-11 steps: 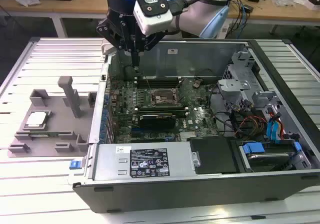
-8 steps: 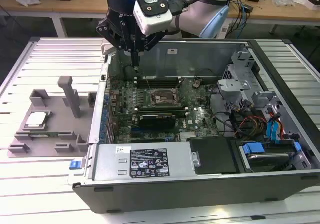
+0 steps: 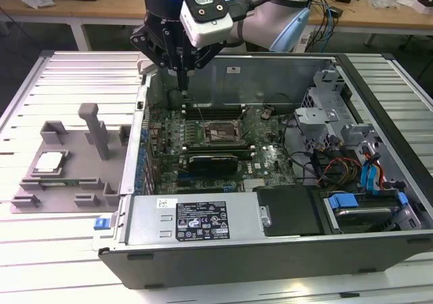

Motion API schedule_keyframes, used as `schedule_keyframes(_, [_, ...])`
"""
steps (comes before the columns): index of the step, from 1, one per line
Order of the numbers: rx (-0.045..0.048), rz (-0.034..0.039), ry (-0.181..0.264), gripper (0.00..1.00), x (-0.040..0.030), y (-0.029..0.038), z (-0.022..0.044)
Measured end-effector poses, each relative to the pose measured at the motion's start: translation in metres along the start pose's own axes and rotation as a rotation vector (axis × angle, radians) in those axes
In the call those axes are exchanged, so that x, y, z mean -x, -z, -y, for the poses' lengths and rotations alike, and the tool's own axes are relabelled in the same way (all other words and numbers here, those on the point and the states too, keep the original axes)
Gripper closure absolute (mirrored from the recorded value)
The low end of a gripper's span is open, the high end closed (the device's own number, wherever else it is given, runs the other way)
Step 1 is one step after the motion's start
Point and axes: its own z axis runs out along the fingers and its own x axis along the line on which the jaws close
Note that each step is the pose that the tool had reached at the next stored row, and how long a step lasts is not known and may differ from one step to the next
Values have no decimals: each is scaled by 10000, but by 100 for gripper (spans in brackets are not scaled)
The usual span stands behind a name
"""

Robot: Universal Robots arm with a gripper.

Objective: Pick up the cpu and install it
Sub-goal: 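Reach for the cpu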

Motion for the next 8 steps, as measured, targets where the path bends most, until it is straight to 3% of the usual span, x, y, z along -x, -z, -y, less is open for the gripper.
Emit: schedule_keyframes(8, [0, -1, -1, 89, -72, 2, 3])
